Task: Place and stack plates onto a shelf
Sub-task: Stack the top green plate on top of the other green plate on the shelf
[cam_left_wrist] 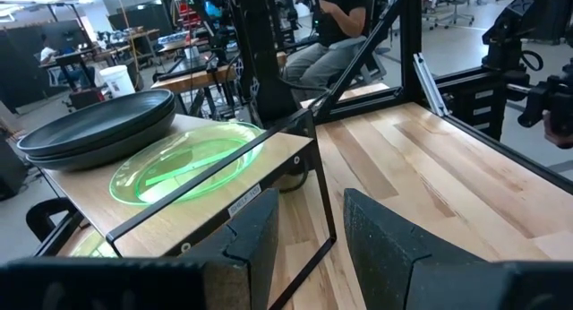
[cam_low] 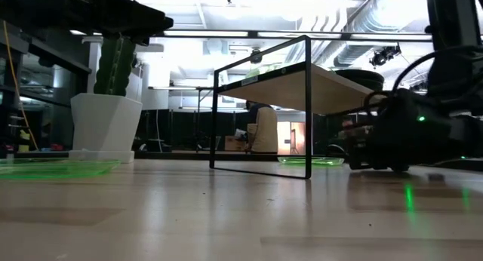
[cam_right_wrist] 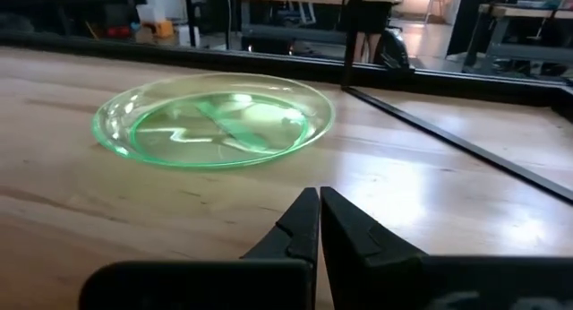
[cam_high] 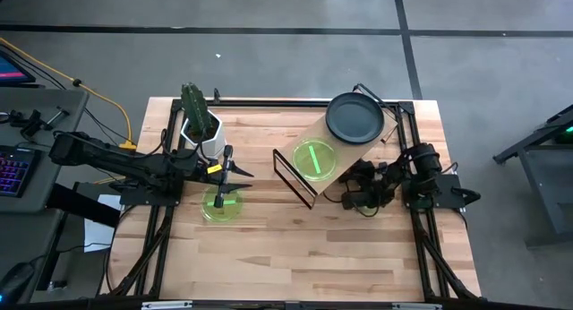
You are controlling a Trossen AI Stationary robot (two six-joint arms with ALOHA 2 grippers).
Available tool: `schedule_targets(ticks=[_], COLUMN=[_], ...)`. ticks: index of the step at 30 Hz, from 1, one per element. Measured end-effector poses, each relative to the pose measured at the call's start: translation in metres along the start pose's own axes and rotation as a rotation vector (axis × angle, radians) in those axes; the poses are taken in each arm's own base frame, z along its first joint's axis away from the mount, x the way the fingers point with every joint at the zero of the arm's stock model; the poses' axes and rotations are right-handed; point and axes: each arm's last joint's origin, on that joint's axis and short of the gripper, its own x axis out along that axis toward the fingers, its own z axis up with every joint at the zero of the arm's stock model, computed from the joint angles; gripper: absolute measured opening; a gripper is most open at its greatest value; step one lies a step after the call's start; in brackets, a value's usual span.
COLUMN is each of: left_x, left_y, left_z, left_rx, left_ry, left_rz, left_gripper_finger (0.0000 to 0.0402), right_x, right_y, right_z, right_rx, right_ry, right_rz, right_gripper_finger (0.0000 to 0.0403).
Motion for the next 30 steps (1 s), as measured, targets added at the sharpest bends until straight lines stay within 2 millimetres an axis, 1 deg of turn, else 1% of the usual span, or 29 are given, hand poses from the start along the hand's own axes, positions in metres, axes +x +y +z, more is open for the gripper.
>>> schedule_targets(ticks=[5, 9, 13, 16, 21, 27, 30], left_x=[0.000, 0.000, 0.000, 0.000, 0.000, 0.000, 0.000], left_y=[0.000, 0.000, 0.000, 0.000, 0.000, -0.001, -0.001], left_z=[0.000, 0.000, 0.001, 0.001, 0.000, -0.003, -0.003], left_rx=[0.000, 0.000, 0.011, 0.017, 0.017, 0.016, 0.016], left_ry=[0.000, 0.000, -0.009, -0.008, -0.002, 0.027, 0.027], left_rz=[0.000, 0.000, 0.002, 0.002, 0.000, -0.006, -0.006], left_gripper_finger=[0.0115, 0.0115, 0.0115, 0.0115, 0.0115, 0.0115, 0.0115], right_x=[-0.001, -0.001, 0.007, 0.016, 0.025, 0.027, 0.027], right_y=[-0.008, -0.007, -0.004, -0.003, -0.003, -0.007, -0.006], right_z=[0.001, 0.006, 0.015, 0.021, 0.026, 0.027, 0.027], right_rx=[0.013, -0.029, -0.062, -0.093, -0.116, -0.093, -0.083], right_ry=[0.014, 0.059, 0.127, 0.132, 0.122, 0.087, 0.082], right_rz=[0.048, 0.146, 0.266, 0.313, 0.309, 0.215, 0.212], right_gripper_finger=[0.0000, 0.0000, 0.0000, 0.0000, 0.0000, 0.0000, 0.0000])
